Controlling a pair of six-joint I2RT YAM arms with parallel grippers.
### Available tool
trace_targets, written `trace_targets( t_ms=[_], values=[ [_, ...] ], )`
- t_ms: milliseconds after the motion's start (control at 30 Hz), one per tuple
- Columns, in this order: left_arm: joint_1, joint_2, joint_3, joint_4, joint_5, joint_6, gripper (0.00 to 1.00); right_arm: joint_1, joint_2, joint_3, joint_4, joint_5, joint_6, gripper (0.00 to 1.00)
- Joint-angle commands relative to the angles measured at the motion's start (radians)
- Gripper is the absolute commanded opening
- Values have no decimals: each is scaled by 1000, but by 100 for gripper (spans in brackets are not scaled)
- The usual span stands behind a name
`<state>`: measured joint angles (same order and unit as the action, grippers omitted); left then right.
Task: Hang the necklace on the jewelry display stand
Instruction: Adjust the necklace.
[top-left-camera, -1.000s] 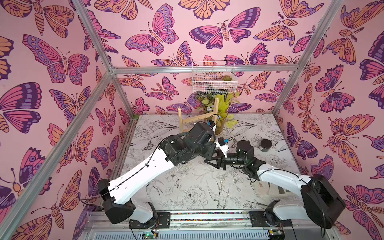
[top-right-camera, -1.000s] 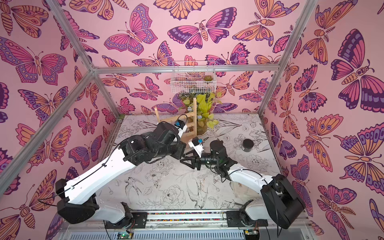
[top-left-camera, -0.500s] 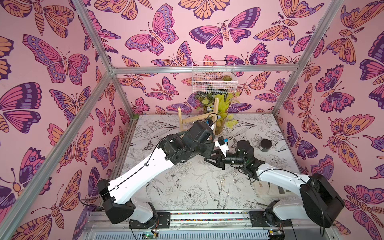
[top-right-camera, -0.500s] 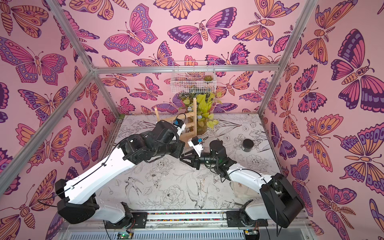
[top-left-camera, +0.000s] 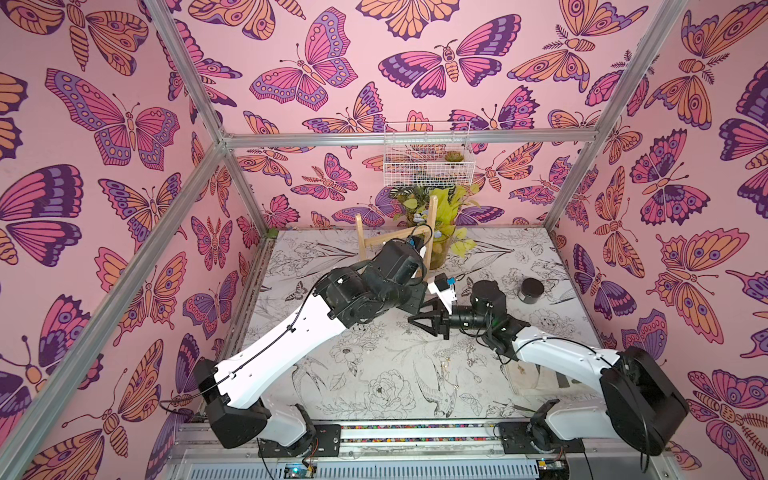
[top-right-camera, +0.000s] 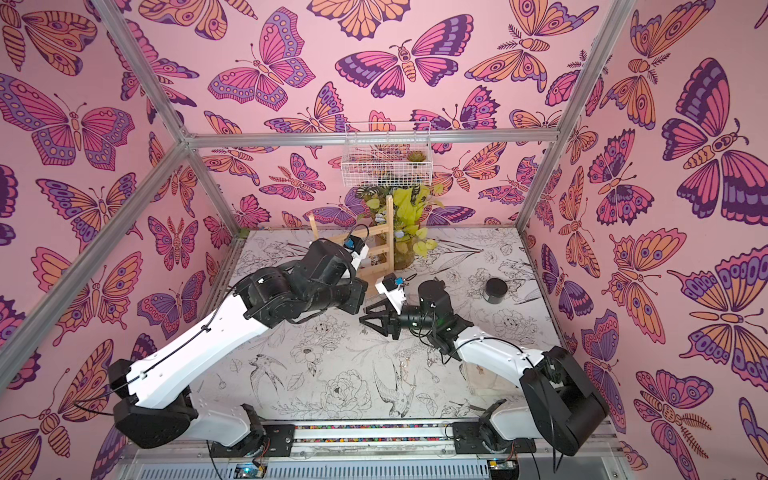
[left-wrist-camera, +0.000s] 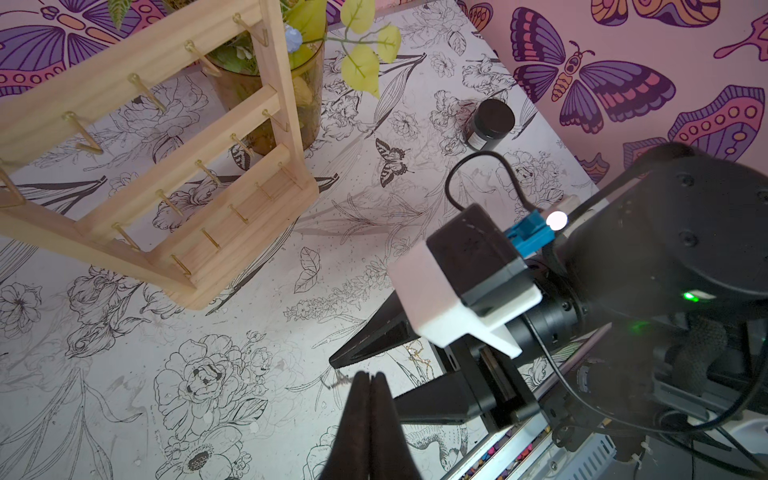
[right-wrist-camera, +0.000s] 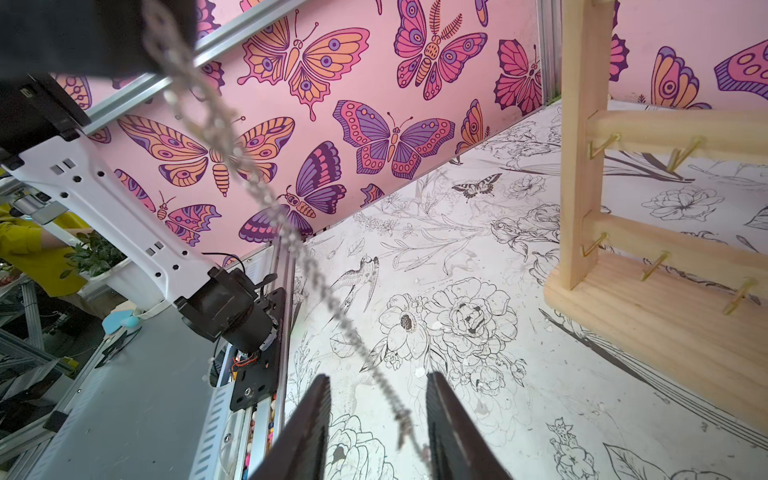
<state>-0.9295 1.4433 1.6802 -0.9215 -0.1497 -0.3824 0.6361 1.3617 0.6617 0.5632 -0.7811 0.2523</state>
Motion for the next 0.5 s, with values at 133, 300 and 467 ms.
trace_targets(
  t_ms=[133,300,467],
  values=[
    [10,-20,-8,-24,12,7,0,5,12,44,22,-4,-1,37],
    [11,-27,-11,-23,6,5,0,6,10,42,29,-7,3,28],
    [12,-29,-14,-23,5,3,0,7,5,38,25,-10,-1,19]
  ],
)
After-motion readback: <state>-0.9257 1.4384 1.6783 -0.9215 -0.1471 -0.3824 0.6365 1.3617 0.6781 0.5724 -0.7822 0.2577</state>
